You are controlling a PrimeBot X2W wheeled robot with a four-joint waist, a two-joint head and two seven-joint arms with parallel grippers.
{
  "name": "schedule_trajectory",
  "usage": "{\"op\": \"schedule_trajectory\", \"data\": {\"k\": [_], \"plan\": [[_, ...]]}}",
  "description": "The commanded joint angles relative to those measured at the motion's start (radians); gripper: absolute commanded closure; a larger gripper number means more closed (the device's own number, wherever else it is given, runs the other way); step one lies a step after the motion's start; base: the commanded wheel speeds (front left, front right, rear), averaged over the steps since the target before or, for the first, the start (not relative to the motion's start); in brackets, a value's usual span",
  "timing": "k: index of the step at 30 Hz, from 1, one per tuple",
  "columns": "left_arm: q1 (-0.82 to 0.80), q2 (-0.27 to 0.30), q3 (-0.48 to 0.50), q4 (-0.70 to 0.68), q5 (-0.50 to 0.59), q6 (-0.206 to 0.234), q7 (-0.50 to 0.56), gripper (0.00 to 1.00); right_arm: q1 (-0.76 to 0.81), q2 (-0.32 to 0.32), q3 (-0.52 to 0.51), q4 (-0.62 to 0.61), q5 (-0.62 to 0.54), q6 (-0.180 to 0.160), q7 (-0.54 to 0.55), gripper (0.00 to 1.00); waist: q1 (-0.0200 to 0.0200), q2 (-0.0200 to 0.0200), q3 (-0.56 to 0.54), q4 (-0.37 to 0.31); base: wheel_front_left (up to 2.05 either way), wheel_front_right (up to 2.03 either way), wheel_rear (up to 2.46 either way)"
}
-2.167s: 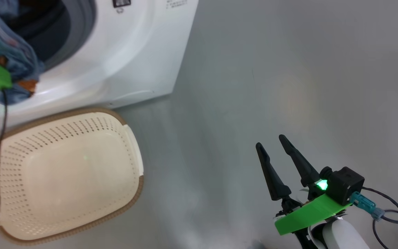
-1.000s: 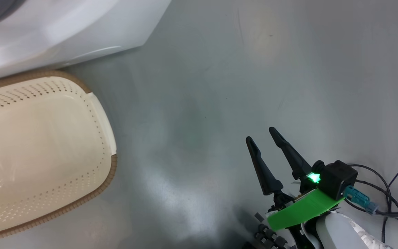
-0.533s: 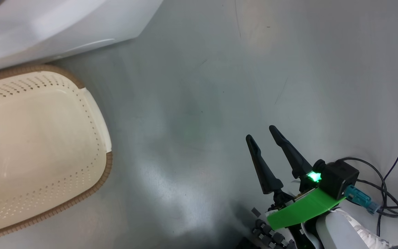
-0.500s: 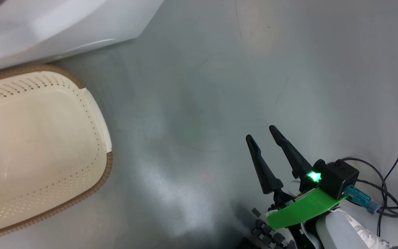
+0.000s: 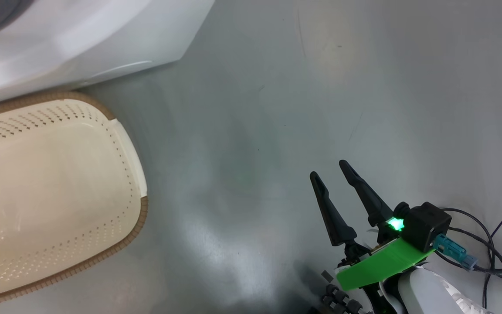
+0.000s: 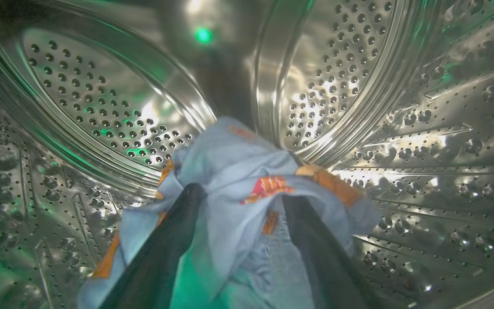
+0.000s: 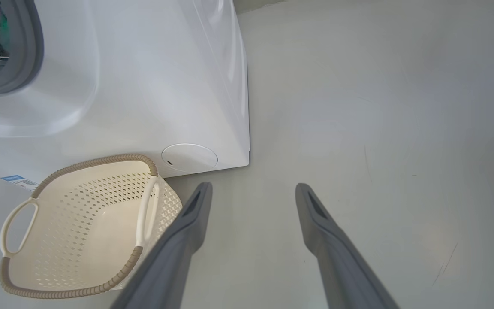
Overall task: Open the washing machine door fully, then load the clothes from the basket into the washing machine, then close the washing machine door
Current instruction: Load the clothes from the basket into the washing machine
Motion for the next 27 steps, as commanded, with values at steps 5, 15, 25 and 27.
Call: {"op": "schedule_trajectory", "data": {"k": [5, 15, 25, 27], "plan": [[-0.043, 0.019, -0.012, 0.079, 0.01, 0.007, 0.001, 0.0, 0.03, -0.005, 0.02, -0.012, 0.009, 0.002, -0.005, 0.0, 0.0, 0.0, -0.021, 0.007, 0.0, 0.0, 0.0], [-0.085, -0.015, -0.051, 0.225, 0.018, 0.022, 0.019, 0.0, 0.035, -0.01, 0.017, -0.009, 0.01, 0.002, -0.005, 0.0, 0.0, 0.0, -0.056, 0.021, 0.0, 0.0, 0.0], [-0.058, -0.057, -0.055, 0.288, -0.009, 0.028, 0.003, 0.0, 0.035, -0.015, 0.004, -0.008, 0.009, 0.002, -0.005, 0.0, 0.0, 0.0, -0.103, 0.057, 0.0, 0.0, 0.0], [-0.047, -0.06, -0.054, 0.295, -0.017, 0.027, 0.001, 0.0, 0.032, -0.017, 0.005, -0.007, 0.008, 0.002, -0.005, 0.0, 0.0, 0.0, -0.117, 0.064, 0.0, 0.0, 0.0]]}}
